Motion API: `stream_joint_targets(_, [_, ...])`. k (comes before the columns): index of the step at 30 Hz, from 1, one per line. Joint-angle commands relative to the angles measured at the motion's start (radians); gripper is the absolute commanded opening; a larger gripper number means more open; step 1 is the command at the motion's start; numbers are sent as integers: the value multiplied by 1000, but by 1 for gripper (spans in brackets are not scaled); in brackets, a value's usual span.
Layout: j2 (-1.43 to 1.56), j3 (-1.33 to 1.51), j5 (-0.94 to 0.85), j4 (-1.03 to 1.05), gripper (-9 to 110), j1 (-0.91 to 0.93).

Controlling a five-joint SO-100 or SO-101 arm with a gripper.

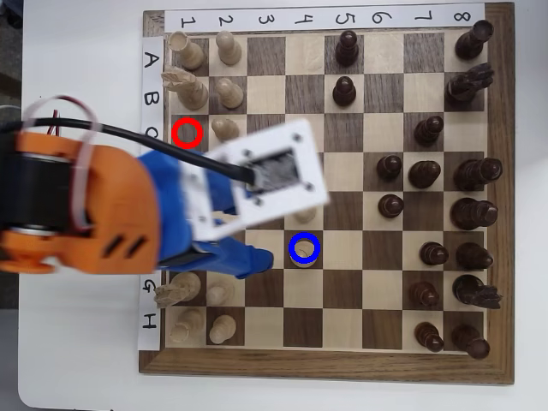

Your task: Move the piece to destination

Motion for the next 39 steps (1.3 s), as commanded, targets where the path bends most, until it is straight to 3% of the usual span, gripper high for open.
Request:
stream_joint_targets(1, [324,-150,-347,-40,15,176])
stream_joint_targets(12, [494,-5,-716,-106,3,638])
stream_joint_targets(24, [891,584,-1012,-324,0,1167])
stream_joint_targets(29, [1074,867,-1092,-371,0,1289])
stream_joint_targets(39, [1374,1427,-1143,-537,0,1358])
